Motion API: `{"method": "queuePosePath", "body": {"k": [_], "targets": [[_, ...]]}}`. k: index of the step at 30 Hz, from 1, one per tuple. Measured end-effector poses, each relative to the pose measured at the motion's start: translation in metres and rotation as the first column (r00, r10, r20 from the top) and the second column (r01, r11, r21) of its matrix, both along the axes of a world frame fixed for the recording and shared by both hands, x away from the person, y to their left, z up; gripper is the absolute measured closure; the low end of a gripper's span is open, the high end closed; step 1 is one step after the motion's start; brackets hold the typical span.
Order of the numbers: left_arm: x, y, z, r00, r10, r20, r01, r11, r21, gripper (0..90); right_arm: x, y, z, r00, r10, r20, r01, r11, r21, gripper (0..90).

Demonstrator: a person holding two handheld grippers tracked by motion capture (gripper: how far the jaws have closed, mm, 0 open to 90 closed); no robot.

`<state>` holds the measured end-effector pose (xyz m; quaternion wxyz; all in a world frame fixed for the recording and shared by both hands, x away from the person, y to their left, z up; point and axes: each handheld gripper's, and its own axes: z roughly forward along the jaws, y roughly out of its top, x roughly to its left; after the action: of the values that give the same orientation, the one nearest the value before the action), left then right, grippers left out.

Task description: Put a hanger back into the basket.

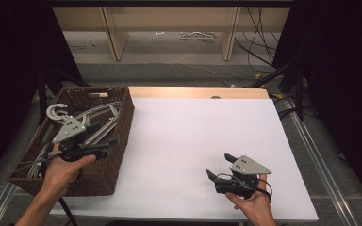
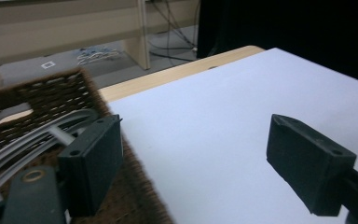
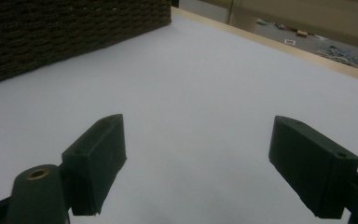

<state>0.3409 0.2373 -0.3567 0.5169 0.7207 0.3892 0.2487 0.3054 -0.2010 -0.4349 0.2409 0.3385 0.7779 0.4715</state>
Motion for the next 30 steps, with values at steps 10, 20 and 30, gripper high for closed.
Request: {"method": "queuePosePath", "body": {"k": [10, 20, 30], "targets": [[-0.021, -0.041, -0.014, 0.9907, -0.124, 0.057, 0.128, 0.9896, -0.066, 16.4, -0.011, -0.001, 0.002, 0.9999, -0.009, 0.007, 0.009, 0.999, 0.036, 18.2], [-0.033, -0.065, -0.038, 0.9769, -0.199, 0.078, 0.206, 0.9747, -0.088, 16.5, -0.018, 0.0, 0.004, 0.9997, -0.002, 0.025, 0.0, 0.999, 0.044, 18.2], [-0.043, -0.069, -0.053, 0.9678, -0.225, 0.113, 0.235, 0.9684, -0.083, 16.0, -0.022, 0.0, 0.002, 0.999, 0.013, 0.043, -0.015, 0.998, 0.069, 18.0]]}}
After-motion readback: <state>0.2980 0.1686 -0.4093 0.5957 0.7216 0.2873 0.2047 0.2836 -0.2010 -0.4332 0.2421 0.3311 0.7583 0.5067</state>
